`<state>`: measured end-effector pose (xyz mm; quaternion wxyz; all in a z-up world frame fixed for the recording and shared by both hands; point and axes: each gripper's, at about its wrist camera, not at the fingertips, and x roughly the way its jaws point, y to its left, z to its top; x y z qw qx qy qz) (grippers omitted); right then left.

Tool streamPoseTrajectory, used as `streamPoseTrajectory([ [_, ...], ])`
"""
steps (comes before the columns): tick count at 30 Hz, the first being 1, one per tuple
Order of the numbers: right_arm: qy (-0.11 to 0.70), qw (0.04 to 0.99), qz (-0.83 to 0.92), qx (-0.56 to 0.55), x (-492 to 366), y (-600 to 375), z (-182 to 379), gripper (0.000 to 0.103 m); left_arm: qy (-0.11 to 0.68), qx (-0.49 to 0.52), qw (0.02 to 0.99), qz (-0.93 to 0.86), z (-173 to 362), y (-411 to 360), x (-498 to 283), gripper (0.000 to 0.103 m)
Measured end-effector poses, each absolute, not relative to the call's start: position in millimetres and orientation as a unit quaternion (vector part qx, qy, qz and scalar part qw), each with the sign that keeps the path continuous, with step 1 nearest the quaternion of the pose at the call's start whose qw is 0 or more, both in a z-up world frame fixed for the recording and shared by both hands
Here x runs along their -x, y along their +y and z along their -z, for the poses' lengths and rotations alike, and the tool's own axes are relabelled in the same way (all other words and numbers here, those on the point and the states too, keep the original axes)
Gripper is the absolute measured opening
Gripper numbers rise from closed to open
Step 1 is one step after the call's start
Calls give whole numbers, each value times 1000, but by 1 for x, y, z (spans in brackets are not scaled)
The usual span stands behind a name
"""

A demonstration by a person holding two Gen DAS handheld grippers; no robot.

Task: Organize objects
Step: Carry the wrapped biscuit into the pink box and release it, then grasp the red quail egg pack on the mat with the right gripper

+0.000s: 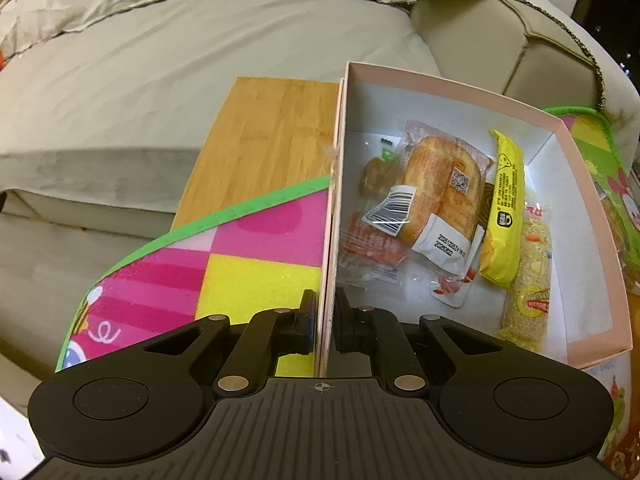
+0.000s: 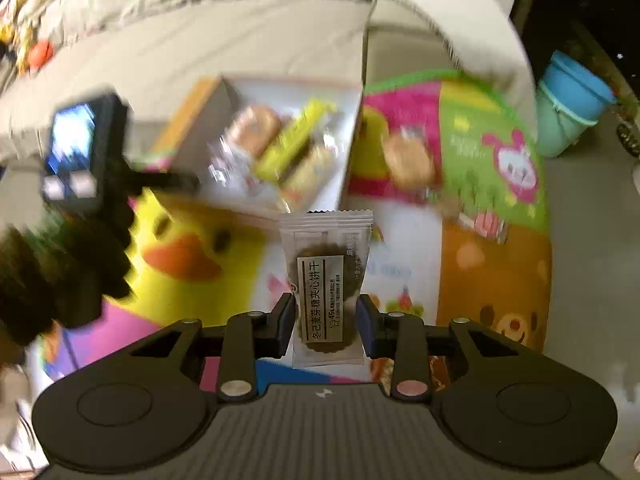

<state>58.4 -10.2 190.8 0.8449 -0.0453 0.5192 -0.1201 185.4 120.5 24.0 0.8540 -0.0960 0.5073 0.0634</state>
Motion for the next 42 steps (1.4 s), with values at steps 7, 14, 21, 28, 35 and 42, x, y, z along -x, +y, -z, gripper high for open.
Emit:
streamPoseTrajectory([
  [7,464,875,128,48,-96,30,-230,33,509,111,852,-43,-23,128,-184,11],
  [14,432,892,129,32,-137,48,-237,33,504,134,853,-19,-20,137,-181,13],
  [21,423,894,149,-2,-161,50,-226,33,504,138,852,-1,-20,140,-182,15],
  [28,444,874,184,-71,-177,27,-200,36,504,134,853,2,-20,140,-181,15],
  [35,429,874,213,-76,-148,-1,-192,40,505,128,853,-1,-20,139,-183,14],
  [42,443,859,254,-28,-87,-48,-174,70,503,111,857,-18,-22,132,-182,12],
])
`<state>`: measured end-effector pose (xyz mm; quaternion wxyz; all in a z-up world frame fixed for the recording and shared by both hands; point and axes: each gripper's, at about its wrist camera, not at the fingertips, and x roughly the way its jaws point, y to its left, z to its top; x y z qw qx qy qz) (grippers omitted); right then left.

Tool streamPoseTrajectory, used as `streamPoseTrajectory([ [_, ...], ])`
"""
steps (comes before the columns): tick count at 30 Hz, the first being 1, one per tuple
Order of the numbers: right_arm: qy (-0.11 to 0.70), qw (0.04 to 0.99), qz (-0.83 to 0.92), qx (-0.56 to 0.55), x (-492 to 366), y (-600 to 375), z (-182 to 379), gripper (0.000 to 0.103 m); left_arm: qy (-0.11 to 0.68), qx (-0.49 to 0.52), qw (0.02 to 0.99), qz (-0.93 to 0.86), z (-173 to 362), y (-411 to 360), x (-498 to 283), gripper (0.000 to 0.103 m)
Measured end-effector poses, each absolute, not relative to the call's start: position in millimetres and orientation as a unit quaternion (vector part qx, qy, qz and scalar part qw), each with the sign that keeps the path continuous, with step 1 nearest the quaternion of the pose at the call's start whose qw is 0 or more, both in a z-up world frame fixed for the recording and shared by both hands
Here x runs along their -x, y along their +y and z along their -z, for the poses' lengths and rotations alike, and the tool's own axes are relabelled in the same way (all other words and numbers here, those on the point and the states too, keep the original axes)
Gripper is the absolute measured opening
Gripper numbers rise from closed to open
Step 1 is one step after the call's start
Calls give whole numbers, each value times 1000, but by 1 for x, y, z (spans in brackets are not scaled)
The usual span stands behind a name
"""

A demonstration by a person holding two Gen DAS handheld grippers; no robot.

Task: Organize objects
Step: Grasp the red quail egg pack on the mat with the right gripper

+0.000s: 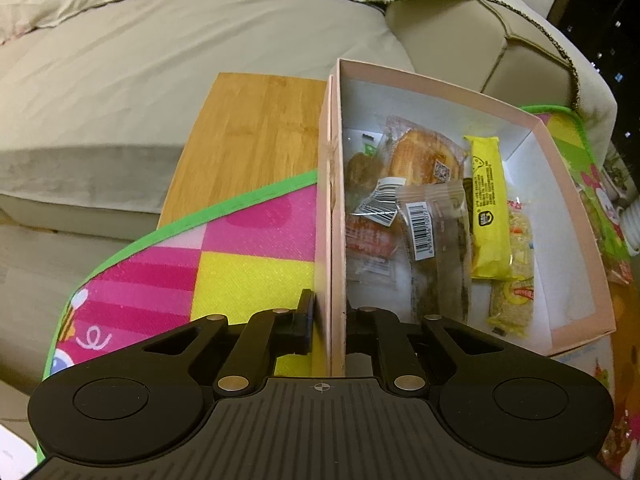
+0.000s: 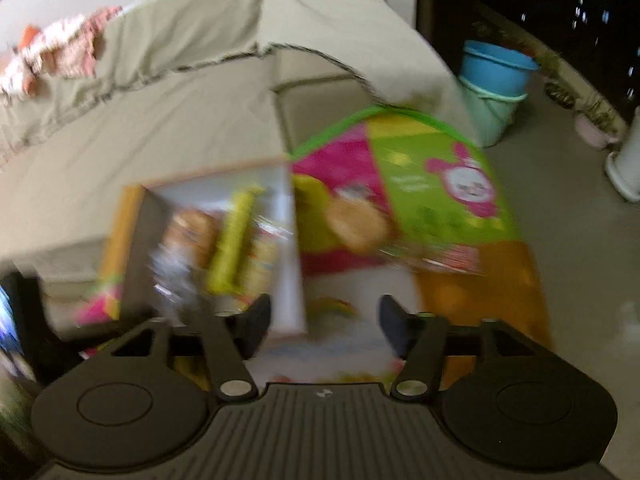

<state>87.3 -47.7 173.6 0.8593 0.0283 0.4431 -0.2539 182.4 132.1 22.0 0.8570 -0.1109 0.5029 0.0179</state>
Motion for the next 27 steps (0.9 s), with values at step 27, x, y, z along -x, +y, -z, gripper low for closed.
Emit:
streamPoseTrajectory([
  [27,611,780,116,68,-17,-108,-58,73,494,91,861,-86,-24,108,-179,10],
])
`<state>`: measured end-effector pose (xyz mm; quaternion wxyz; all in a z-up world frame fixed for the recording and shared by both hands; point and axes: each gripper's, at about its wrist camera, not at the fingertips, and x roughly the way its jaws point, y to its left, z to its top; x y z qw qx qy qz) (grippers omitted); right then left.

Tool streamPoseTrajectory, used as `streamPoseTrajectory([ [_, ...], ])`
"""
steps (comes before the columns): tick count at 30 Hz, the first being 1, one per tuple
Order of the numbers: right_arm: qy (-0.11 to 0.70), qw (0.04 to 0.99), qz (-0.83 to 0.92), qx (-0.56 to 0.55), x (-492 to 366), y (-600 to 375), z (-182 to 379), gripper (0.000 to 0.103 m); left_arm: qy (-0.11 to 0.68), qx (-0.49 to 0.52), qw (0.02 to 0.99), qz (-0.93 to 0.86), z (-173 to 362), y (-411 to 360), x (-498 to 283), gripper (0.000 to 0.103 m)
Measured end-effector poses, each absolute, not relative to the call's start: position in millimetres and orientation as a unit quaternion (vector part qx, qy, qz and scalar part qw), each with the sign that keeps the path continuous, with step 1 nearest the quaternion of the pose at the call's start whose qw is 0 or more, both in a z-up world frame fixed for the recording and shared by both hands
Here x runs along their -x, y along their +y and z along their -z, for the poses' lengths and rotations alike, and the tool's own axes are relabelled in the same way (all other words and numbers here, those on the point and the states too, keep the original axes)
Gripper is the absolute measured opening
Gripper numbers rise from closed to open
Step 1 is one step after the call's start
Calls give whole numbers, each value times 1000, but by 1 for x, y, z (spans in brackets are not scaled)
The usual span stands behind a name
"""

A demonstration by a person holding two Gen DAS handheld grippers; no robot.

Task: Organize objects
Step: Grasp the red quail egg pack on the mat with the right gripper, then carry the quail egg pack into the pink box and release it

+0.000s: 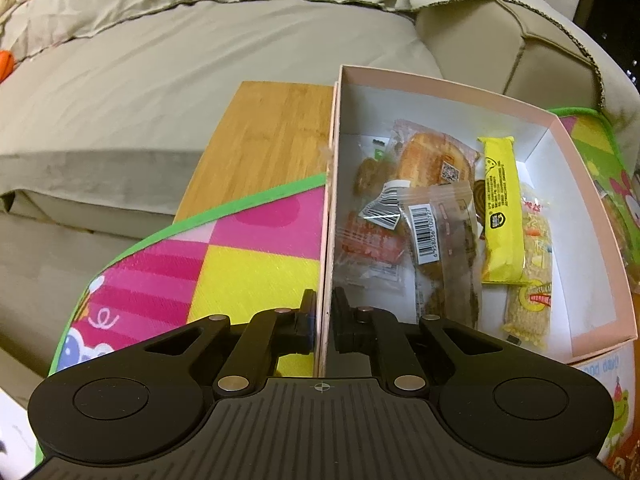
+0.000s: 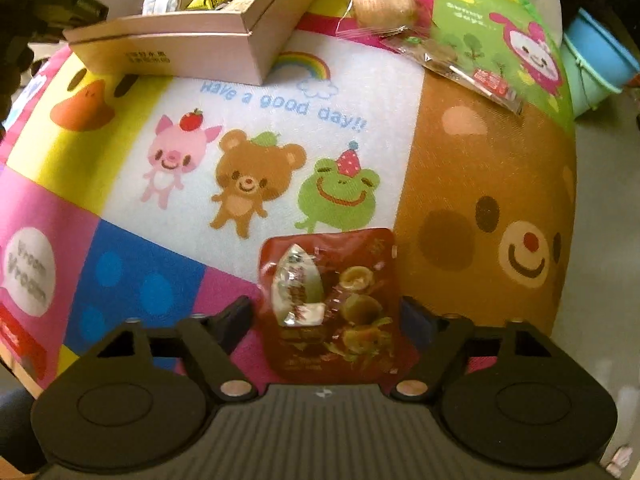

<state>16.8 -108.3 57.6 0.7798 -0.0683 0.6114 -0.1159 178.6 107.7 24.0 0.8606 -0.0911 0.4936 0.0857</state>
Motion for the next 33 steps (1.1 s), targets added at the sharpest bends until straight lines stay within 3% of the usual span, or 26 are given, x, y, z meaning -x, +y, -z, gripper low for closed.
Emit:
streamPoseTrajectory([
  [14,599,789,130,41,-38,-68,-87,73,496,108,859,-68,-24,116,-174,10],
  [33,457,868,190,43,-168,21,-225,73,503,145,852,-25,-22,130,-173,15],
])
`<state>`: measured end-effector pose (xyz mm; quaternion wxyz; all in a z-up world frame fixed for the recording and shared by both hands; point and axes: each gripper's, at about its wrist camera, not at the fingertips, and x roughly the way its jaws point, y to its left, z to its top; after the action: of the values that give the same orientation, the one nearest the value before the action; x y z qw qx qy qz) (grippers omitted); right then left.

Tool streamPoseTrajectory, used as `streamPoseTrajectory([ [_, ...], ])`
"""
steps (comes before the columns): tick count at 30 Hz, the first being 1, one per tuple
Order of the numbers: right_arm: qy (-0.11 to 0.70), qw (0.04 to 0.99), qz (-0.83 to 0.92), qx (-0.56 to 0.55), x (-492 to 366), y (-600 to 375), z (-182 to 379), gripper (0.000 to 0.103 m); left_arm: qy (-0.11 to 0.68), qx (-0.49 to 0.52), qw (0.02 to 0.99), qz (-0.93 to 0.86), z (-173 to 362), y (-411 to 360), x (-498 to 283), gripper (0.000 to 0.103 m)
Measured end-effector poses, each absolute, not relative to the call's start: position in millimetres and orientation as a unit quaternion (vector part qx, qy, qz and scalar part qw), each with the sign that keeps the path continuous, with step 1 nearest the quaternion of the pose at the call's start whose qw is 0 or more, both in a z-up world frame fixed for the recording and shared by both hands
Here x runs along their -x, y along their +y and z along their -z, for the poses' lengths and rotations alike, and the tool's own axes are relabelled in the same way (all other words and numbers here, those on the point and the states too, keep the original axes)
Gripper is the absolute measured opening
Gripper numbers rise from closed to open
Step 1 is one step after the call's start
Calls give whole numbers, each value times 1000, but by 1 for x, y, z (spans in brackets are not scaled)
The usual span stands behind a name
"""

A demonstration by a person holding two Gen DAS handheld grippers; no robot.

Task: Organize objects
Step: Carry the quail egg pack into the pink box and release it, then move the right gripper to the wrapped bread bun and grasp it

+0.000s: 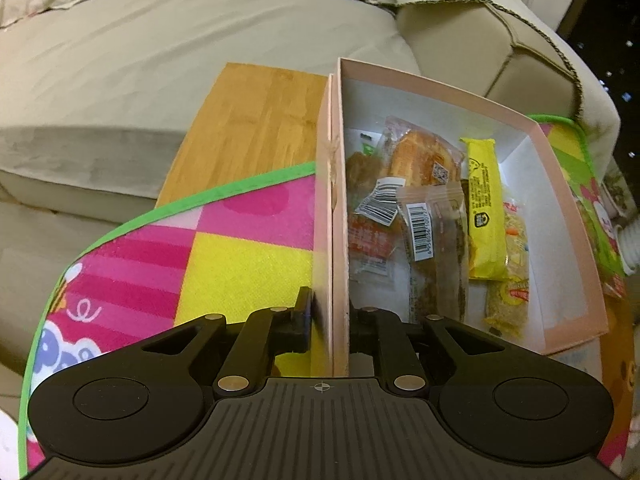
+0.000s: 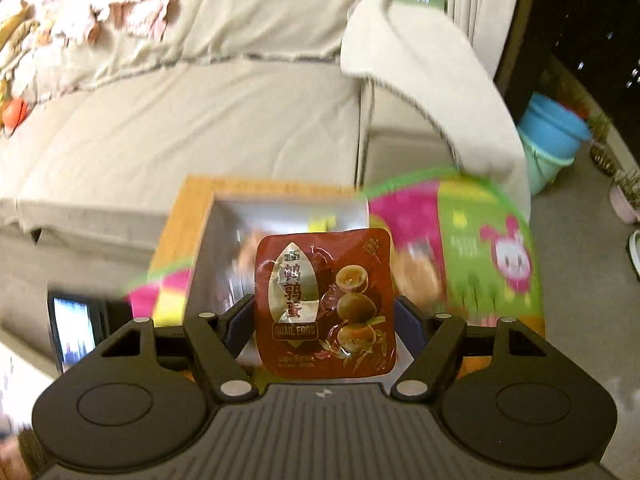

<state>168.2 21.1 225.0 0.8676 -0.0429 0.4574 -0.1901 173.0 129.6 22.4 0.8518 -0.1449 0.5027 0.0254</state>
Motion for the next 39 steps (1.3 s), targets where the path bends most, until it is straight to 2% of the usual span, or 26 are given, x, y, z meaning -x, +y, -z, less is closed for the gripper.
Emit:
streamPoseTrajectory([
  [13,443,874,200,21,-256,24,-206,73,503,154,851,-4,-20,138,-174,17],
  [16,444,869,218,12,-259,17,-201,79,505,155,849,-3,-20,138,-176,17],
  [25,435,865,250,2,-222,-13,-198,80,503,156,850,-12,-20,137,-175,16],
  [32,467,851,237,-32,-174,-43,-173,81,502,142,852,-30,-21,131,-176,14],
  [39,480,853,202,31,-135,-56,-163,81,492,136,859,-45,-20,125,-174,12],
])
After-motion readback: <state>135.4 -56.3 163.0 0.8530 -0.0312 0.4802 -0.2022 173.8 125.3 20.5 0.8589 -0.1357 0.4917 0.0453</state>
